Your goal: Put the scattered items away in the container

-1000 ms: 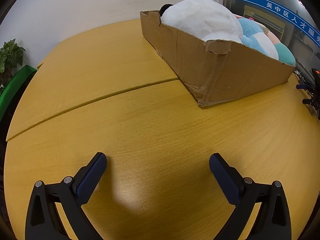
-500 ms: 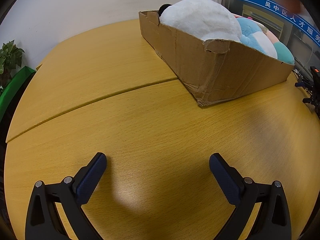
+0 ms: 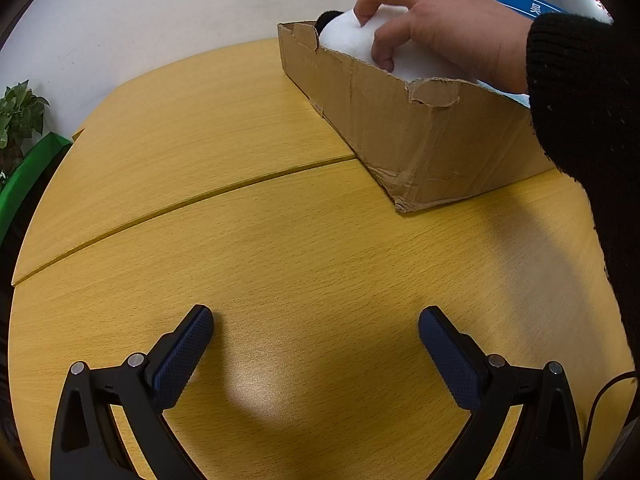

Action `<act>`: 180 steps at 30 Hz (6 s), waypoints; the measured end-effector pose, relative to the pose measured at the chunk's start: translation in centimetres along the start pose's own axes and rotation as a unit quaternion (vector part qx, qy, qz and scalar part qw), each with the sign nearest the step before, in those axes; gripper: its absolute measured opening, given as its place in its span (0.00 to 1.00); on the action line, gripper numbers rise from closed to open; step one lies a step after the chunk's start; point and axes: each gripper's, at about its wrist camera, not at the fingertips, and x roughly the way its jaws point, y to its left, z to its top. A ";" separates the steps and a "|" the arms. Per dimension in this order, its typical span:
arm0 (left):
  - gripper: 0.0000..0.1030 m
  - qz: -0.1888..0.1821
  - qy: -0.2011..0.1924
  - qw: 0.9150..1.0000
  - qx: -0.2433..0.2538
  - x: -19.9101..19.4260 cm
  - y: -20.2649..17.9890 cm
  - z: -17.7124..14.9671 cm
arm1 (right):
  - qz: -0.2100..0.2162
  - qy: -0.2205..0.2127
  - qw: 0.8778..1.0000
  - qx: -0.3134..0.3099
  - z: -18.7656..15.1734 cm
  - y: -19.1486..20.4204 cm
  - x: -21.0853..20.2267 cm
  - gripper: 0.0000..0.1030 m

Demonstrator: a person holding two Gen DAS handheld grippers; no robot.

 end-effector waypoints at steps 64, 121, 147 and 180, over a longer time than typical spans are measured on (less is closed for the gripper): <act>1.00 0.010 0.000 1.000 -0.012 -0.3 -0.3 0.4 | -0.001 -0.001 1.000 0.002 0.2 0.1 0.1 1.00; 1.00 0.020 0.000 0.999 -0.026 -0.4 -0.4 0.3 | -0.002 -0.002 1.000 0.004 0.4 0.1 0.0 1.00; 1.00 0.022 0.000 0.999 -0.029 -0.4 -0.4 0.3 | -0.003 -0.002 1.000 0.005 0.4 0.1 0.0 1.00; 1.00 0.027 0.000 0.999 -0.034 -0.6 -0.5 0.1 | -0.004 -0.002 1.000 0.006 0.4 0.1 0.0 1.00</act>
